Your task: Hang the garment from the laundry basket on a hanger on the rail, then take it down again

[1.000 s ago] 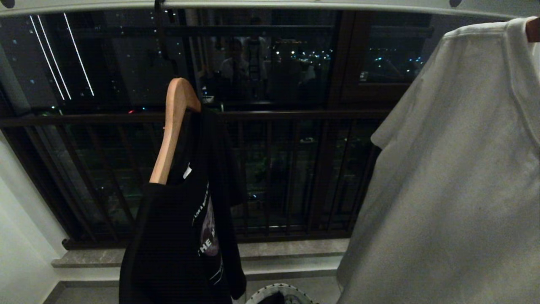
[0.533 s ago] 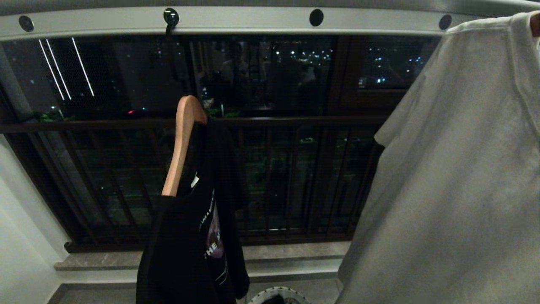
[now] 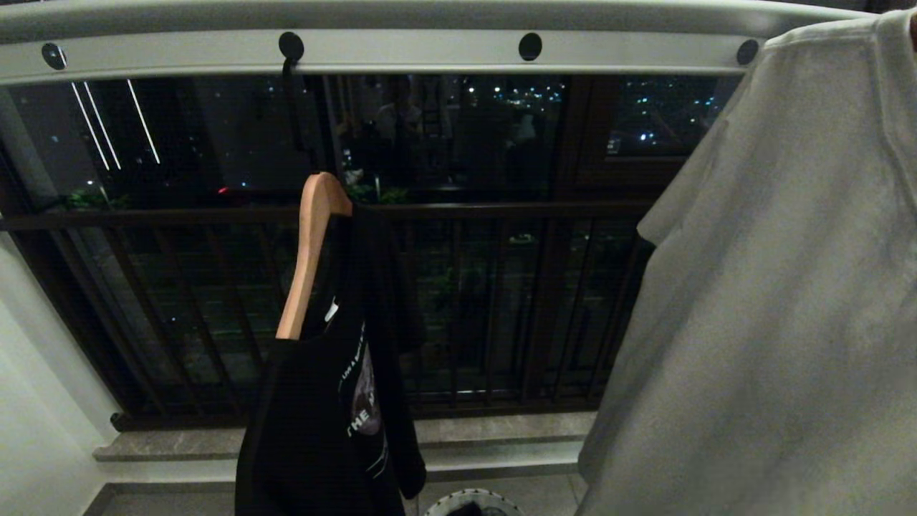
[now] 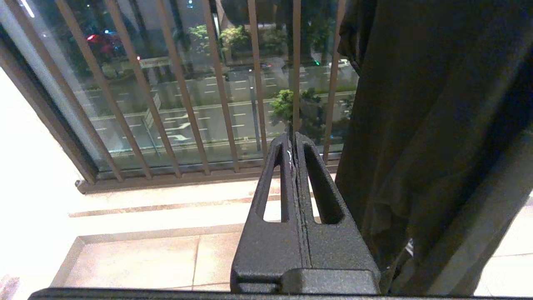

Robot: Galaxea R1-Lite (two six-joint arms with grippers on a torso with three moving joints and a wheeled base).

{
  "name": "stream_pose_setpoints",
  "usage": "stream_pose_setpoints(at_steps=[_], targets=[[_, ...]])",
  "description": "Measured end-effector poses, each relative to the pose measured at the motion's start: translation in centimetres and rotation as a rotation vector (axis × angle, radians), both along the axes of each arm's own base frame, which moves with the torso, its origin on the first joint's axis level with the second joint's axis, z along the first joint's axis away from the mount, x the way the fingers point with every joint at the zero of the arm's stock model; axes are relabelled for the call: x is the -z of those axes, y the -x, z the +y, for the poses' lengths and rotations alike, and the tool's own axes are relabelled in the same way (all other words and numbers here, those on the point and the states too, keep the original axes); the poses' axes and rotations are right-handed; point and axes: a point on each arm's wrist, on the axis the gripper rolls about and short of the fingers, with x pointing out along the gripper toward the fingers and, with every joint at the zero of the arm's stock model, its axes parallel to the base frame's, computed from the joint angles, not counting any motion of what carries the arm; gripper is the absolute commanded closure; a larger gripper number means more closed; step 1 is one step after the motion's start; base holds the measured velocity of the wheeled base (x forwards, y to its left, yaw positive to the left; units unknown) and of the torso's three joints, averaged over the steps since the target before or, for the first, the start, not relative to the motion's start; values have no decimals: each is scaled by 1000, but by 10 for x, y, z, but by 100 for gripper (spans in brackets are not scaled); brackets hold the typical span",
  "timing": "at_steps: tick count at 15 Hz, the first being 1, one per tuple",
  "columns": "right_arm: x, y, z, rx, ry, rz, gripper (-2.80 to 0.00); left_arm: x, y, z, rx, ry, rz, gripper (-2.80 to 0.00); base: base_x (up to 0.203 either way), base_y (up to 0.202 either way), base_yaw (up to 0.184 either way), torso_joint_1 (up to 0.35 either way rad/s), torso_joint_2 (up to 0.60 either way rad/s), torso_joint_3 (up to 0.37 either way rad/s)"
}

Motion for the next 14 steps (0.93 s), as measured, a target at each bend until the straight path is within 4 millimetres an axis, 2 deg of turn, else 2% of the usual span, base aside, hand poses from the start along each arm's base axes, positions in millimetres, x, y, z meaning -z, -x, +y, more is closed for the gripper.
stream_pose_setpoints(at_steps=[8, 14], targets=[[-2, 2, -2, 5, -8, -13, 0, 0, 0, 0, 0, 0, 0, 0, 0, 0, 0, 0, 0, 0], [-5, -12, -4, 104, -13, -21, 0, 0, 0, 0, 0, 1, 0, 0, 0, 0, 0, 0, 0, 0]])
